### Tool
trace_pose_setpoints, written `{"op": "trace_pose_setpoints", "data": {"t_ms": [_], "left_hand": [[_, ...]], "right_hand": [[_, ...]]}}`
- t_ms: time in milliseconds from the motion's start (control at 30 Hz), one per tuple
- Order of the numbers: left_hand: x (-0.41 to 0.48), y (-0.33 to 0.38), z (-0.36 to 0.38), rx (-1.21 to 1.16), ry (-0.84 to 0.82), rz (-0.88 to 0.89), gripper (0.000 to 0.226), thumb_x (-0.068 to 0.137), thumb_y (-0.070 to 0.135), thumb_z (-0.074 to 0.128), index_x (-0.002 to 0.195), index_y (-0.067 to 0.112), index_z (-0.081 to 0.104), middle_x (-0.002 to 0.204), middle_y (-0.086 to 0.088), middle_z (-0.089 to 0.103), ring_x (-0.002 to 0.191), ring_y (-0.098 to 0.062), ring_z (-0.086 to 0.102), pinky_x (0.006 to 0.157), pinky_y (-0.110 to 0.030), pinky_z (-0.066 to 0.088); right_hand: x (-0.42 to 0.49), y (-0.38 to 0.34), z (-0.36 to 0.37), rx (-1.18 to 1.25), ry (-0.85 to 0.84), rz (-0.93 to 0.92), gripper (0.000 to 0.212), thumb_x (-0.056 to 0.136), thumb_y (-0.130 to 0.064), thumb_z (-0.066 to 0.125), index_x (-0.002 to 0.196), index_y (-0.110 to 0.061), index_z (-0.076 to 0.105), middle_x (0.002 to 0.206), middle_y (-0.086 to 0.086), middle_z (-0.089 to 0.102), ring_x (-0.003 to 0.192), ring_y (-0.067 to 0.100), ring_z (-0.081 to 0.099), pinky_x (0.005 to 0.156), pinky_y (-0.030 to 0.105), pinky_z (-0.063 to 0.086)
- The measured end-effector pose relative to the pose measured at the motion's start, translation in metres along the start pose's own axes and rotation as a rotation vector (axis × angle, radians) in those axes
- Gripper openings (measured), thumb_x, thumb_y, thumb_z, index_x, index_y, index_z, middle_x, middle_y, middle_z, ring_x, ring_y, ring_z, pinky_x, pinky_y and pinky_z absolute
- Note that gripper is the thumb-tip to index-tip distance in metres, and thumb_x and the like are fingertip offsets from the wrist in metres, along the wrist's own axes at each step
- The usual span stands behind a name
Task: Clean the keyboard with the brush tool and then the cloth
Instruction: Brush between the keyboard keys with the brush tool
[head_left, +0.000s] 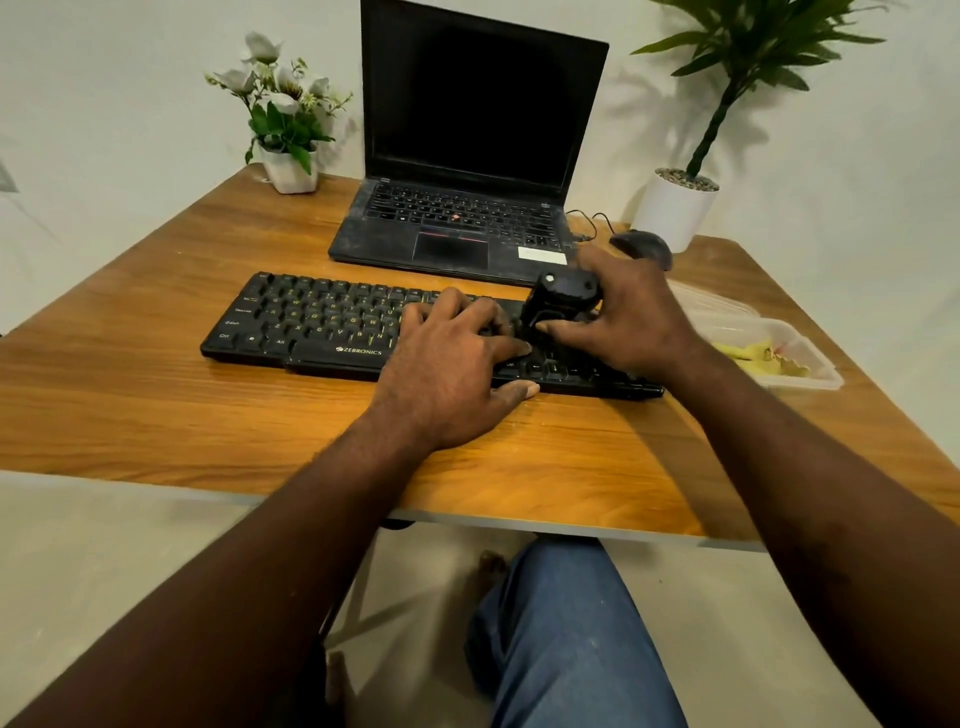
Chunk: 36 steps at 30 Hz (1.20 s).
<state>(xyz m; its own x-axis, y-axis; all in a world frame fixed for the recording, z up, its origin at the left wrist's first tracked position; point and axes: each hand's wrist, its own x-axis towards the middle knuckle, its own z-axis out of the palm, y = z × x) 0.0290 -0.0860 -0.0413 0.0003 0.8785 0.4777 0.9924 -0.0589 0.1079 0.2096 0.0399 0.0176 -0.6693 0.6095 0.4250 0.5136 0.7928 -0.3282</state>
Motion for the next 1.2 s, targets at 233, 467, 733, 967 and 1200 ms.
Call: {"op": "trace_pose_setpoints", "data": {"t_ms": [233, 467, 733, 967, 1200], "left_hand": [[0.000, 0.000, 0.001, 0.000, 0.007, 0.000, 0.058, 0.090, 0.077, 0.048, 0.133, 0.042, 0.066, 0.129, 0.013, 0.055, 0.125, -0.018, 0.040, 0.100, -0.048, 0.037], [0.000, -0.001, 0.002, 0.001, 0.007, 0.007, 0.059, 0.090, 0.077, 0.047, 0.133, 0.042, 0.066, 0.128, 0.013, 0.055, 0.124, -0.018, 0.040, 0.098, -0.047, 0.037], [0.000, -0.001, 0.002, 0.014, 0.011, 0.005, 0.058, 0.090, 0.077, 0.048, 0.132, 0.042, 0.067, 0.129, 0.012, 0.053, 0.124, -0.019, 0.040, 0.097, -0.047, 0.037], [0.000, -0.001, 0.003, 0.003, 0.017, 0.007, 0.057, 0.089, 0.077, 0.049, 0.132, 0.043, 0.067, 0.127, 0.014, 0.052, 0.122, -0.018, 0.040, 0.096, -0.045, 0.036], [0.000, -0.002, 0.003, 0.002, 0.023, 0.009, 0.056, 0.089, 0.076, 0.050, 0.131, 0.042, 0.067, 0.126, 0.012, 0.054, 0.121, -0.018, 0.040, 0.095, -0.046, 0.037]], "right_hand": [[0.009, 0.031, -0.021, -0.078, -0.043, 0.134, 0.047, 0.076, -0.026, 0.090, 0.111, -0.025, 0.058, 0.103, -0.005, 0.066, 0.097, 0.016, 0.065, 0.070, 0.017, 0.044], [0.047, 0.020, -0.013, -0.035, -0.056, 0.130, 0.059, 0.076, -0.034, 0.091, 0.127, -0.022, 0.062, 0.111, -0.002, 0.070, 0.103, 0.017, 0.065, 0.080, 0.024, 0.052], [0.066, 0.000, 0.006, 0.105, -0.236, 0.098, 0.051, 0.075, -0.031, 0.092, 0.115, -0.029, 0.060, 0.106, -0.010, 0.068, 0.099, 0.011, 0.067, 0.081, 0.026, 0.056], [0.066, 0.012, -0.015, -0.014, -0.218, 0.128, 0.057, 0.074, -0.029, 0.092, 0.123, -0.020, 0.063, 0.111, -0.002, 0.069, 0.100, 0.017, 0.066, 0.076, 0.025, 0.051], [0.068, 0.007, -0.015, -0.110, -0.241, 0.101, 0.056, 0.076, -0.028, 0.091, 0.122, -0.021, 0.061, 0.115, 0.001, 0.068, 0.103, 0.019, 0.063, 0.078, 0.026, 0.050]]}}
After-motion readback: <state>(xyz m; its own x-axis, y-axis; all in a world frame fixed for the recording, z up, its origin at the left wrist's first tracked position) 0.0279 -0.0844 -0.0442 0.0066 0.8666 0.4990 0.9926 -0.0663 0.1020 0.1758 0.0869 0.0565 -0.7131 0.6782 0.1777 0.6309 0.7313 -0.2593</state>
